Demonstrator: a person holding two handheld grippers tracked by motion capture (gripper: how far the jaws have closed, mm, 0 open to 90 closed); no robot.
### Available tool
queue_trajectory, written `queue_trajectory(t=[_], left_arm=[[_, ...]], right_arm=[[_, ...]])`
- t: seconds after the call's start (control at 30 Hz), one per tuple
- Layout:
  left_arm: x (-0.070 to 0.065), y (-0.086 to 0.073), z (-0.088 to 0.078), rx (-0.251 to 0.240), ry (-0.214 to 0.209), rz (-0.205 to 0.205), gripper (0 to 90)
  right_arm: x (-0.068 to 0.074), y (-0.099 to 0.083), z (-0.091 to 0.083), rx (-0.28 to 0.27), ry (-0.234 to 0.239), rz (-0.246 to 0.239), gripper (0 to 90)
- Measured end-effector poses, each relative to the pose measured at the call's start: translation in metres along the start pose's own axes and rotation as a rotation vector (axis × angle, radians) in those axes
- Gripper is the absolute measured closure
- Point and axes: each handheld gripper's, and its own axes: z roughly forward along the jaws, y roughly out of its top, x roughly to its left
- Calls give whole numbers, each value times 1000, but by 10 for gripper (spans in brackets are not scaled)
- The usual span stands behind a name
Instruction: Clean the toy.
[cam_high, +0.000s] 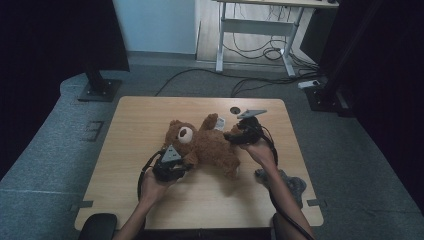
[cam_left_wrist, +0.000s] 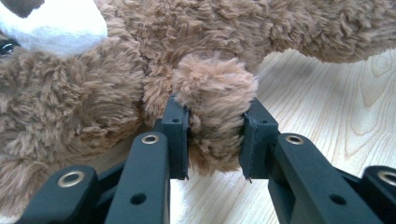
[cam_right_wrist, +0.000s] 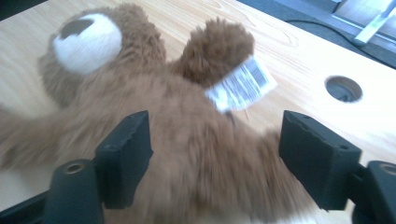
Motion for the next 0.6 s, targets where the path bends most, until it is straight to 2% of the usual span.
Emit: queue_trajectory(t=[0.13,0.23,0.43,0.6], left_arm=[[1,0,-1,-6,1,-4,661],[1,0,-2,-7,3,-3,659],[1,-2,-3,-9,2,-4,662],[0,-1,-2,-6,3,5,661]], right_arm=[[-4,15,34,13,19,2,223],[-8,19,52,32,14,-1,222],[-13,28,70,8,21,3,223],[-13,35,84,16,28,-13,228]])
